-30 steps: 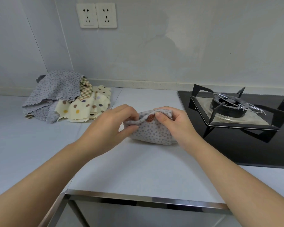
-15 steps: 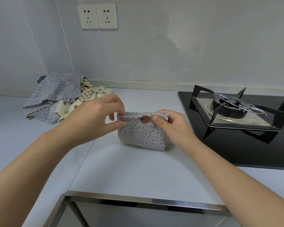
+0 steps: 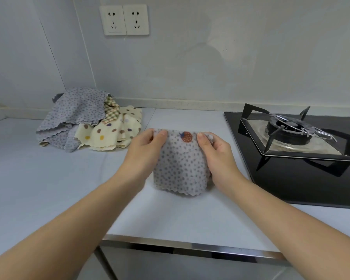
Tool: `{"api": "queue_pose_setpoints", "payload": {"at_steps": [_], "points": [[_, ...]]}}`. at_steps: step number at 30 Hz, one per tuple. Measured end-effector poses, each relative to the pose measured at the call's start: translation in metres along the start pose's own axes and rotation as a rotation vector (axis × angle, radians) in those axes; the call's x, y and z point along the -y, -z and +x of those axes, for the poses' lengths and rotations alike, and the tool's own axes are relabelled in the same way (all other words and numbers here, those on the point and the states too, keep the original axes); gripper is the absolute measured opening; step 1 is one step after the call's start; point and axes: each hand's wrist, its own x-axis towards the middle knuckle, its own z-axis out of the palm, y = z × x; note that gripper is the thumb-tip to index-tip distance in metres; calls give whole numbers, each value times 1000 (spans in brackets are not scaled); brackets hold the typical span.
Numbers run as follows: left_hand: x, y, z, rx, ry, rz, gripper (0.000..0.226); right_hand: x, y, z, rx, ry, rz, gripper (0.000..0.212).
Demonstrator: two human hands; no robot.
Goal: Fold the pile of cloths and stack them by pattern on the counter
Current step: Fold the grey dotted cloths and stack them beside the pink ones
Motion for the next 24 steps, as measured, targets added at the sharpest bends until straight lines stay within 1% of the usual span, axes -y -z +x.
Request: {"api": "queue_pose_setpoints", "payload": {"at_steps": [1,3,6,8,10,12,13,15,17,20,24], "points": [[1,-6,-2,-62,-2,22,42,-2,-2,0,-36,4,-22,21],[5,-18,-4,-151,-49,141,37,-5,-4,-1,-106,34,-67,23],[9,-25,-4,-201,-121,252,36,-7,-3,0,-174,83,-133,30],[13,-26,-1,-199,-105,254,37,-8,-2,1,-178,89,-176,35],[19,-26,1,-155,-43,188,37,-9,-1,3,-174,55,-178,39],[23,-27,1,-96,40,117,40,-9,-1,5,-170,-11,-123,41],[25,-28,1,-93,53,120,42,-10,0,6,-167,-46,-83,39],[25,-26,2,-138,26,158,41,-11,0,6,-160,-90,-37,41],[26,-21,4,-200,-9,185,39,-13,0,4,-142,-98,-45,43],[30,-20,7,-193,-43,233,40,-18,2,1,-146,-67,-76,30],[31,-19,14,-185,-61,320,44,-22,2,1,-170,-47,-55,26]]}}
